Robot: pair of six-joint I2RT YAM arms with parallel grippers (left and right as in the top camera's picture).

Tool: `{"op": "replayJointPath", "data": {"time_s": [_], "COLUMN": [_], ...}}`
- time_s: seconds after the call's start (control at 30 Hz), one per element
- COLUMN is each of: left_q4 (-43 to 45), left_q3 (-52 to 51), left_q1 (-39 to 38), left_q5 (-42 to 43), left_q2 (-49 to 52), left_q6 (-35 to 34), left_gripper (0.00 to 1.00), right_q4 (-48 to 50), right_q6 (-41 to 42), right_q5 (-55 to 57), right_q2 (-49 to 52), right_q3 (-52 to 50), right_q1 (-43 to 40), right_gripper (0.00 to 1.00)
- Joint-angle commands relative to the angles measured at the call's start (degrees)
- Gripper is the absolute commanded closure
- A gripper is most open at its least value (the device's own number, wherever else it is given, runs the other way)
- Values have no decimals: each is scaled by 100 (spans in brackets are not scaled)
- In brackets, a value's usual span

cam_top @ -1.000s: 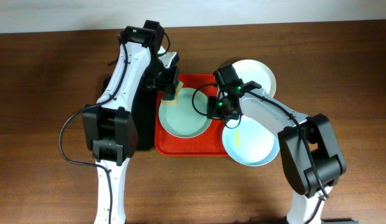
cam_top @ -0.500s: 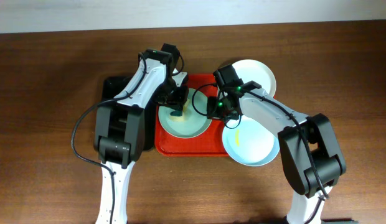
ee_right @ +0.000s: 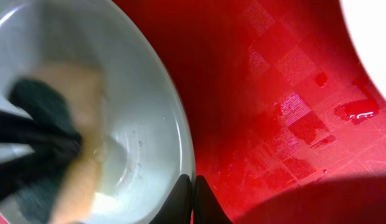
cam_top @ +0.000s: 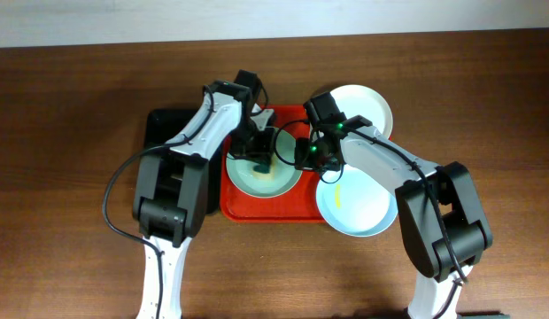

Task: Clean dirty plates on tray and stack at the side
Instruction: 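Scrub the pale green plate with the sponge in the left gripper, then lift the sponge with the left gripper back over the black tray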

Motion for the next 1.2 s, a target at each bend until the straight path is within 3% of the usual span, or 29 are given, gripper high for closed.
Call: {"op": "replayJointPath", "data": {"time_s": [0.0,0.2,0.3,0.47,0.6,0.7,0.77,0.87,0.93,1.17], "left_q4": [-44,-70,-96,-546,-955,-1290,-1327,-1316,-1158,-317], "left_q3": [-142,81,90,90,90,33,-42,-199,-514,-1692], "left_q1": [-225,39,168,420,632,887,1078,1296,1497,1880], "left_q5": [977,909,492,-1445,-2524,-3327,-3390,-3460,-3777,-3580], "left_q2": [341,-363,-962,-2074,-2341,-2337,-2337,-2317,-2317,-2315], "left_q6": [-24,-28,-31,-59,-251,-669,-745,-835,-1154,-1233], "left_gripper": [100,100,100,100,100,100,100,100,100,100], "right_q4": [22,22,24,20,7,-15,-46,-85,-83,-59], "right_q6": [-61,-61,-61,-61,-61,-61,-61,-61,-61,-61], "right_q5": [-55,-55,-55,-55,-55,-55,-55,-50,-7,13], "right_q2": [46,46,46,46,46,46,46,46,46,48], "right_q3": [-72,-72,-72,-72,-72,-72,-74,-74,-74,-74], "right_q1": [37,37,37,37,37,37,37,37,37,37], "right_gripper": [96,96,96,96,96,86,82,66,61,61]}}
